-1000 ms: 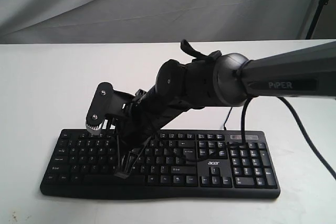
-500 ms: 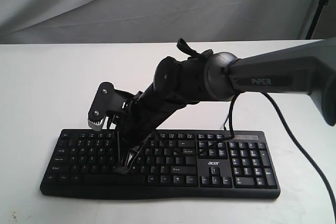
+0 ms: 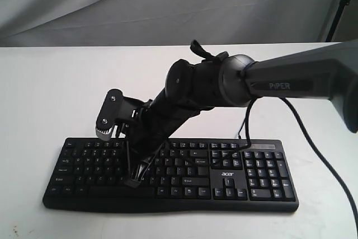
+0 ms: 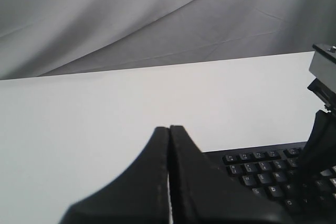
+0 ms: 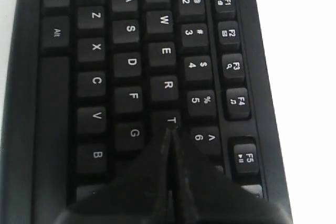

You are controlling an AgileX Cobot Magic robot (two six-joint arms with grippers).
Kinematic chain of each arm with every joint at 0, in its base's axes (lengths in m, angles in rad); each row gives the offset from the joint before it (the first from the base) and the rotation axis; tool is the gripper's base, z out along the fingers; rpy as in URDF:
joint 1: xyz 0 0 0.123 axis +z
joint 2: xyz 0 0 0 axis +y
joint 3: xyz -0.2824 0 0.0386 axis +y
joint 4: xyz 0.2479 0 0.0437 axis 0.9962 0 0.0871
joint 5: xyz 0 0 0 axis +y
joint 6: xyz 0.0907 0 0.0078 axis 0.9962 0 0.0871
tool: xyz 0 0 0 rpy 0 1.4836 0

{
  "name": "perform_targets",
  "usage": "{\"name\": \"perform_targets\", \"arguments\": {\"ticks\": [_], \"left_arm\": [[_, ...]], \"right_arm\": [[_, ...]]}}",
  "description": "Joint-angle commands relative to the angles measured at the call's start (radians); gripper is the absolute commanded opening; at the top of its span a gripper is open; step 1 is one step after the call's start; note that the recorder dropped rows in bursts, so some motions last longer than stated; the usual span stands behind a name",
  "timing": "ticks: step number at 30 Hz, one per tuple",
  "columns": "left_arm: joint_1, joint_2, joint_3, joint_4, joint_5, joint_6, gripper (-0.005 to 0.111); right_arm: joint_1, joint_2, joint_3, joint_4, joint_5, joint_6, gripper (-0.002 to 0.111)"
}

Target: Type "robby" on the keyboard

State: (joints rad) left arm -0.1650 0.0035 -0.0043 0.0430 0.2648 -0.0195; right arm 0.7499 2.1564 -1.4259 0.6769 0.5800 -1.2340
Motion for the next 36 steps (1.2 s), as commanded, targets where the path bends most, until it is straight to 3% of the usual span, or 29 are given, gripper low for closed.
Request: {"name": "perform_targets", "arguments": {"ticks": [1, 19, 36], "left_arm": [[-0.006, -0.003, 0.004, 0.005, -0.005, -0.003, 0.000], [-0.006, -0.003, 0.004, 0.005, -0.005, -0.003, 0.000], [-0.006, -0.003, 0.004, 0.005, -0.005, -0.003, 0.000]], "right_arm": [[-0.006, -0.003, -0.008, 0.007, 0.007, -0.007, 0.000], [-0.006, -0.001, -0.008, 0.003, 0.003, -0.007, 0.000], [-0.006, -0.291, -0.008, -0.016, -0.067, 0.013, 0.000]]}}
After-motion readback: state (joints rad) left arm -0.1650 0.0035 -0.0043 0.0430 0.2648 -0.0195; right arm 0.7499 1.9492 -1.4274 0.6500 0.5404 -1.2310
